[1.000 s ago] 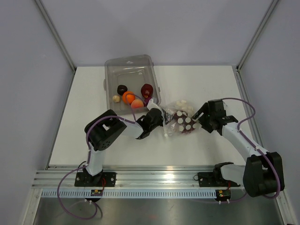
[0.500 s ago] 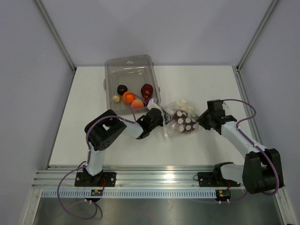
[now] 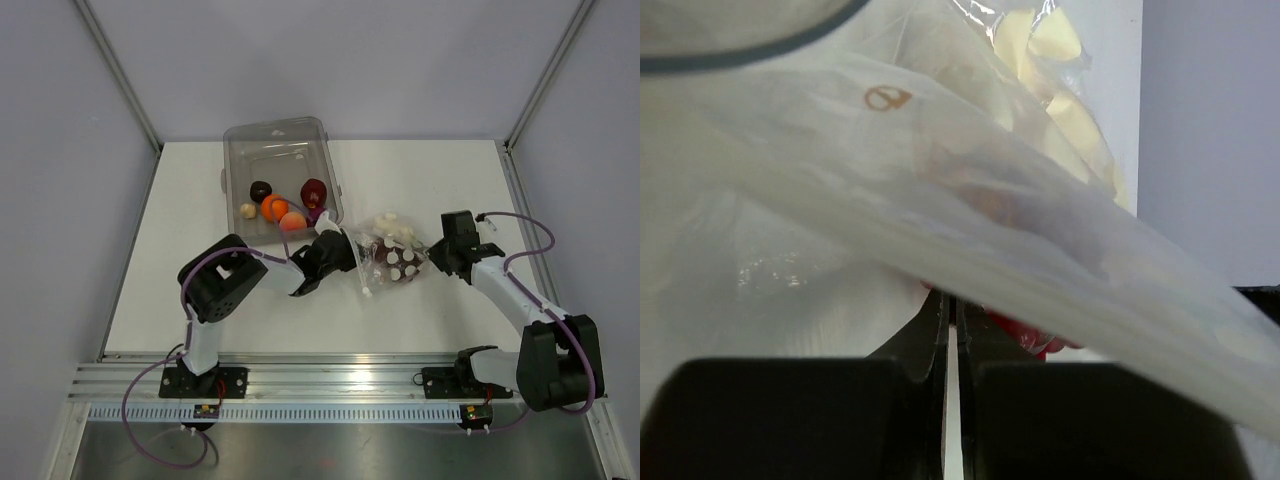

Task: Open the zip-top bag and remove the fake food
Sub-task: Pick up the fake fruit from the zipper food storage bag.

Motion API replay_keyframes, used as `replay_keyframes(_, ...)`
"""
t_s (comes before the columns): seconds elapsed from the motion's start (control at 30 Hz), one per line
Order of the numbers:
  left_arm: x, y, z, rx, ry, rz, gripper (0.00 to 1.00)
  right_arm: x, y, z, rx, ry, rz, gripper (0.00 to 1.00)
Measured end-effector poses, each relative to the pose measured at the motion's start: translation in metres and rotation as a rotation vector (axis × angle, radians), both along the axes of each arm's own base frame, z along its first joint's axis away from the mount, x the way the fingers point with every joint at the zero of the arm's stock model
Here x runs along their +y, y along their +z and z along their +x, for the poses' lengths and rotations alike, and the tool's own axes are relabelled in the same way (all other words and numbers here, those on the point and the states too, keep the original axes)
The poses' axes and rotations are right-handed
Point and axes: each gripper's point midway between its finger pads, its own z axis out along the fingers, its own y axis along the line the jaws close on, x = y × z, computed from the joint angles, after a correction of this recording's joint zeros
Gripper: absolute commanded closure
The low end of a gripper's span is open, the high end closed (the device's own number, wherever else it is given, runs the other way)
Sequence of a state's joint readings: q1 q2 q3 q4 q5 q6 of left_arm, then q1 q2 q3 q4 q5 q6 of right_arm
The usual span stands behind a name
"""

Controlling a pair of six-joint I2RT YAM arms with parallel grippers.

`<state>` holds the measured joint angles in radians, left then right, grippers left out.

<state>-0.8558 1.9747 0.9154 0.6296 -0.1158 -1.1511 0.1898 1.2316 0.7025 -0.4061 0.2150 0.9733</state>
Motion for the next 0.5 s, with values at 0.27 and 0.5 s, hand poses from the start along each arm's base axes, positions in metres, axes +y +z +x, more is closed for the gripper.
replay_keyframes(0.27,-0.003,0.023,-0.001,0.003,-0.048,0.034,1.0,-0.02,0.021,0.012,-0.033,-0.098,-0.067,1.0)
replay_keyframes(0.5,-0.002,0.058,0.001,-0.035,-0.074,0.073,1.0,-0.025,0.015,0.027,0.003,-0.142,-0.092,1.0)
